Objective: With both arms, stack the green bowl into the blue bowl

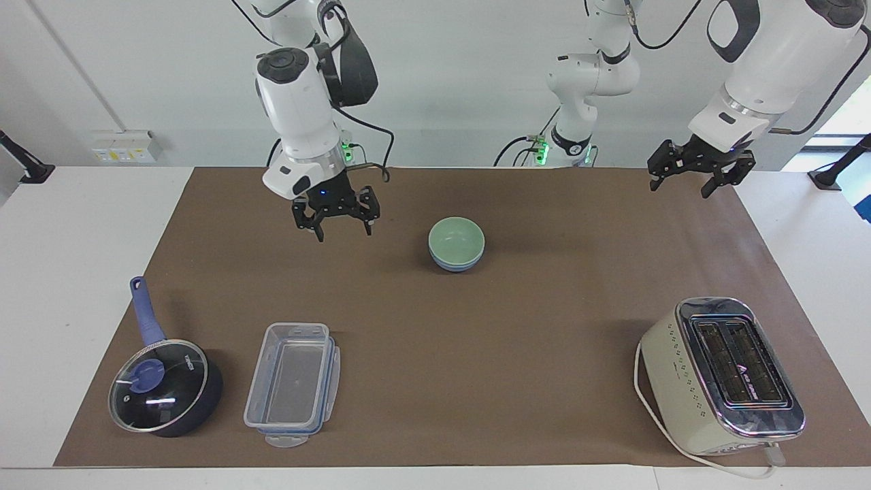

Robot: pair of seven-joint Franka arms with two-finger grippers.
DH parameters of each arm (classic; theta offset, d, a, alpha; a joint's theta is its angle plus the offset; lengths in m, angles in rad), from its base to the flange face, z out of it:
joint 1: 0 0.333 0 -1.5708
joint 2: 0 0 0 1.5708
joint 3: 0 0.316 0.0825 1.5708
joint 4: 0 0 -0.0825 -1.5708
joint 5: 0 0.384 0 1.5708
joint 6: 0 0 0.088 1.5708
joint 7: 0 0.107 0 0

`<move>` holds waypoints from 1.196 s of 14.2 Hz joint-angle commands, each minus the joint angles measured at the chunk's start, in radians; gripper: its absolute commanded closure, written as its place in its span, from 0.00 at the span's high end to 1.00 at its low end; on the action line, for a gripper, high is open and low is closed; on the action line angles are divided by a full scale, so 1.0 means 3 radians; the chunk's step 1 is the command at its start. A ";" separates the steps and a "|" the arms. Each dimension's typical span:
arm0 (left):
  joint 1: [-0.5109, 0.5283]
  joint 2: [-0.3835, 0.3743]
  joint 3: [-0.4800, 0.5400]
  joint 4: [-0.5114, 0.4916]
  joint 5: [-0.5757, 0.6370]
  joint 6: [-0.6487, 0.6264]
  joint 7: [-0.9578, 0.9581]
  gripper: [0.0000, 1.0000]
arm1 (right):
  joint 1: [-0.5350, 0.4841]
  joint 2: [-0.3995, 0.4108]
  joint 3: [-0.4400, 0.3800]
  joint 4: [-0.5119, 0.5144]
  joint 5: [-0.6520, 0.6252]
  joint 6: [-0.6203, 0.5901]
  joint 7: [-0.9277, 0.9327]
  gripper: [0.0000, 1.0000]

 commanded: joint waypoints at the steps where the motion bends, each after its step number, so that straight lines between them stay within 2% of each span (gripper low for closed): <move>1: 0.0029 -0.0086 -0.0014 -0.0097 0.0022 0.0011 0.0020 1.00 | -0.0141 -0.0138 0.0026 0.0052 -0.0027 -0.0149 0.0026 1.00; 4: 0.0029 -0.0086 -0.0014 -0.0097 0.0022 0.0006 0.0020 1.00 | -0.0295 -0.0322 -0.0010 0.0088 -0.0027 -0.0404 0.0026 1.00; 6: 0.0029 -0.0086 -0.0014 -0.0097 0.0022 0.0011 0.0020 1.00 | -0.0356 -0.0343 -0.0045 0.0266 -0.0043 -0.0685 0.0026 1.00; 8: 0.0029 -0.0086 -0.0014 -0.0097 0.0022 0.0011 0.0020 1.00 | -0.0285 -0.0348 -0.0305 0.0400 -0.0083 -0.0834 -0.0014 1.00; 11: 0.0029 -0.0086 -0.0014 -0.0097 0.0022 0.0011 0.0020 1.00 | 0.0128 -0.0369 -0.0995 0.0619 -0.0089 -0.1156 -0.0035 1.00; 12: 0.0029 -0.0086 -0.0014 -0.0097 0.0022 0.0006 0.0020 1.00 | 0.0144 -0.0369 -0.1088 0.0731 -0.0089 -0.1284 -0.0050 1.00; 14: 0.0029 -0.0086 -0.0014 -0.0097 0.0022 0.0011 0.0020 1.00 | 0.0084 -0.0364 -0.1150 0.0845 -0.0104 -0.1499 -0.0295 1.00; 17: 0.0029 -0.0086 -0.0014 -0.0097 0.0022 0.0006 0.0020 1.00 | -0.0065 -0.0460 -0.1099 0.0738 -0.0114 -0.1515 -0.0393 1.00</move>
